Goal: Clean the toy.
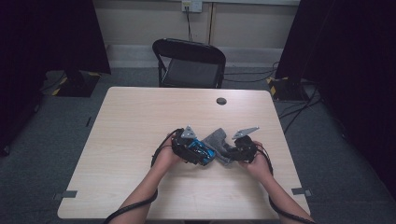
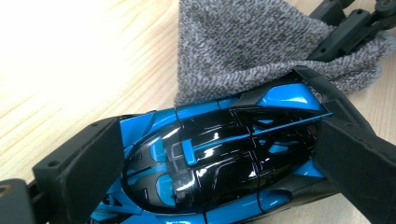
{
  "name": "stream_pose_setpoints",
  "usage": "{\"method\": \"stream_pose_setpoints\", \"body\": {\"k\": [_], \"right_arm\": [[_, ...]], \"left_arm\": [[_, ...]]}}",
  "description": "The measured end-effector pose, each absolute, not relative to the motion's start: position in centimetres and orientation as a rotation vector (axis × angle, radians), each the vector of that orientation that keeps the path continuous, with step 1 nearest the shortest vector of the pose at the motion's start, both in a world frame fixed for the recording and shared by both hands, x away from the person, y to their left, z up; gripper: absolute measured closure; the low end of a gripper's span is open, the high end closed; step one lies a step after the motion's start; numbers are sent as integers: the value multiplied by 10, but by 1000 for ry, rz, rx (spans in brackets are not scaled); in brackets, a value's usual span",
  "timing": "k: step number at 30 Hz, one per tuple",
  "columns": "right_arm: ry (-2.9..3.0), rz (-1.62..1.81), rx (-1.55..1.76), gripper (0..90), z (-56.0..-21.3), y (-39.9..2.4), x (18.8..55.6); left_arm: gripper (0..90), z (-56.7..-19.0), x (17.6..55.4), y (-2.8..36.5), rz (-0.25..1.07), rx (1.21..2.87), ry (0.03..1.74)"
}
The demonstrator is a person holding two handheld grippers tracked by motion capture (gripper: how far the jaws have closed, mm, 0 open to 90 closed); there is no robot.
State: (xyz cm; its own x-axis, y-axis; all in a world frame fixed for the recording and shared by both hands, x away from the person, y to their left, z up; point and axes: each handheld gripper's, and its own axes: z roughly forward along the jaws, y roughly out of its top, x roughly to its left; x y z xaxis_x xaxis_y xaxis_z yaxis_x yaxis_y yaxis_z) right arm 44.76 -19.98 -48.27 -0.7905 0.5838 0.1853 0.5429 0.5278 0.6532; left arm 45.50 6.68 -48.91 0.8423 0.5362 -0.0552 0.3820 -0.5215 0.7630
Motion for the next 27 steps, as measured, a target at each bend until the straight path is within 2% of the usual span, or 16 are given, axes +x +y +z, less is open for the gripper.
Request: {"method": "stream_pose_setpoints", "body": {"k": [27], "right_arm": [[2718,1124,1016,761,-480,-225,425]], "left_arm": [[20,-488,455,65,232,2194,675]]}}
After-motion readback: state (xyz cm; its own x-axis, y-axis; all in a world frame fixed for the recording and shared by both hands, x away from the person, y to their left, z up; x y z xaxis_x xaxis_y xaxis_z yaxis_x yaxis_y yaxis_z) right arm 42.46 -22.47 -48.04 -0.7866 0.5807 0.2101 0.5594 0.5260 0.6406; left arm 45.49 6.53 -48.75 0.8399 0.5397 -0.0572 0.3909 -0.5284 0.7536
